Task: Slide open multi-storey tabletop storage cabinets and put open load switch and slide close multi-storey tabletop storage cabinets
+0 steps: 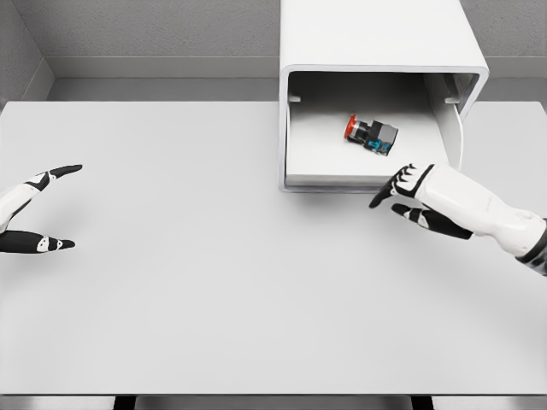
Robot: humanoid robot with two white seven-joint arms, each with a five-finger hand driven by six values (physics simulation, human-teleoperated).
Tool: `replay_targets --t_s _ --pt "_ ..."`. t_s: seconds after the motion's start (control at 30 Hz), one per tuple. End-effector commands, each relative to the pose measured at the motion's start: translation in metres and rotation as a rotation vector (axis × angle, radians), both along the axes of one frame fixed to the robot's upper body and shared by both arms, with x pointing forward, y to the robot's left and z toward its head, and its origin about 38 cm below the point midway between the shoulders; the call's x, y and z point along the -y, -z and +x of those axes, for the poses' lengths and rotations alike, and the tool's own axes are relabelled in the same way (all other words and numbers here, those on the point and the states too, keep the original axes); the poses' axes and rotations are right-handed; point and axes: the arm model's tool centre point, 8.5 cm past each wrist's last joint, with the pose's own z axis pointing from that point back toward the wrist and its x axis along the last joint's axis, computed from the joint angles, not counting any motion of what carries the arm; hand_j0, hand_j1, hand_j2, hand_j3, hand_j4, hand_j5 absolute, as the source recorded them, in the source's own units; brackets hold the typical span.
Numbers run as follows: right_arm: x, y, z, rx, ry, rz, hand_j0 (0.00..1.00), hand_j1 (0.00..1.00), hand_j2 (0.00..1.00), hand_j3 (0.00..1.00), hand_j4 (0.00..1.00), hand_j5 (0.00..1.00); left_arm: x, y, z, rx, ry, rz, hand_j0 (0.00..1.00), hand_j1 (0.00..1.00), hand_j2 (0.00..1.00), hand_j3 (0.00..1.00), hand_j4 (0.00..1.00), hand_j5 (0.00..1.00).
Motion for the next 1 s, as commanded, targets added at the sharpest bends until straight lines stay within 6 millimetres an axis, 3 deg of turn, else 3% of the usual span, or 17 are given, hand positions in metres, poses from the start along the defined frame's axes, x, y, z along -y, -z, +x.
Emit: replay_targets --t_s 0.0,0.53,0.67,0.87,0.97 --pt "-0.005 0.006 0.0 -0.012 -0.006 0.014 0.55 0.55 0.55 0.55 0.55 0.55 0.0 -0.001 0.0 0.001 -0.002 -0.008 1.0 1.0 1.0 1.0 1.0 1.0" --pt "-0.012 0.021 0.055 -0.026 0.057 0.012 0.59 0.59 0.59 0.59 0.59 0.59 0.001 0.0 0.0 0.002 -0.003 -0.014 1.0 1.0 1.0 1.0 1.0 1.0" --pt "-0.01 0.009 0.042 0.001 0.029 -0.008 0.62 0.62 0.62 0.62 0.62 0.62 0.001 0.0 0.0 0.003 -0.003 -0.018 1.0 1.0 1.0 1.0 1.0 1.0" --pt "0.037 0.004 0.004 -0.023 0.085 -0.07 0.62 0.62 0.62 0.62 0.62 0.62 0.0 0.001 -0.001 0.021 -0.028 -0.037 1.0 1.0 1.0 1.0 1.0 1.0" --pt "0.039 0.003 0.004 -0.025 0.086 -0.074 0.62 0.62 0.62 0.62 0.62 0.62 0.0 0.001 -0.001 0.021 -0.027 -0.037 1.0 1.0 1.0 1.0 1.0 1.0"
